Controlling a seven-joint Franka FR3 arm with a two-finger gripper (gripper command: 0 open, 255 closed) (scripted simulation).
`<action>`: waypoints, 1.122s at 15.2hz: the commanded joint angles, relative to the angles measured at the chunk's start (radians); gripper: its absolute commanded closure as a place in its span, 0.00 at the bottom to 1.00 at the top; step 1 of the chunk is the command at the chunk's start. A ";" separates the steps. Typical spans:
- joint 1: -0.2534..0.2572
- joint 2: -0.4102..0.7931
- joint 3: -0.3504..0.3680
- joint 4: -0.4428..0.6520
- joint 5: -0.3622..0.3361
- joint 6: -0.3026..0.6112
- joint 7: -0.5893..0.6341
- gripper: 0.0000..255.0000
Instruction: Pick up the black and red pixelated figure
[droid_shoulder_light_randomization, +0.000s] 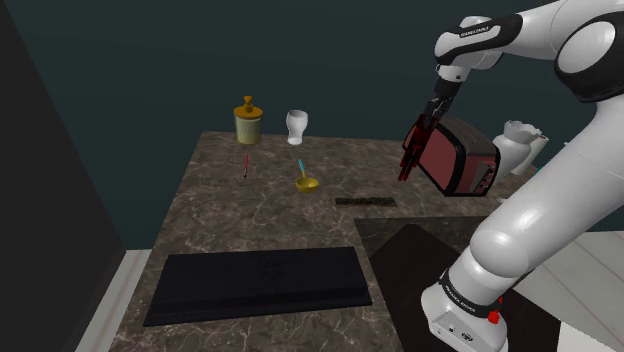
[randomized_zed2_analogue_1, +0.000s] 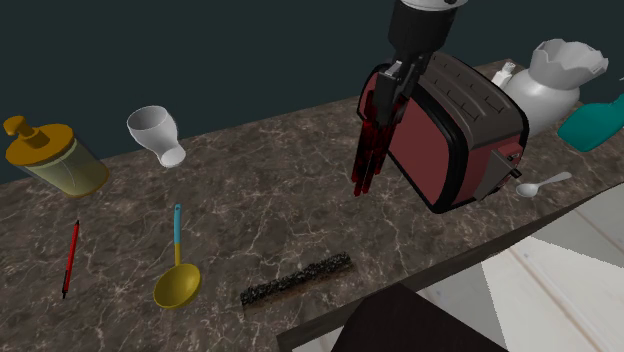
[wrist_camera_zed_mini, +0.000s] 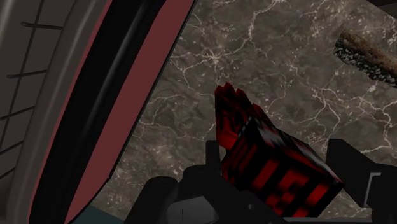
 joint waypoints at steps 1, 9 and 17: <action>0.000 0.002 0.000 -0.004 0.000 -0.001 0.000 1.00; 0.002 -0.007 0.005 0.086 -0.003 -0.098 0.002 1.00; 0.005 -0.003 0.007 0.197 0.001 -0.206 -0.002 1.00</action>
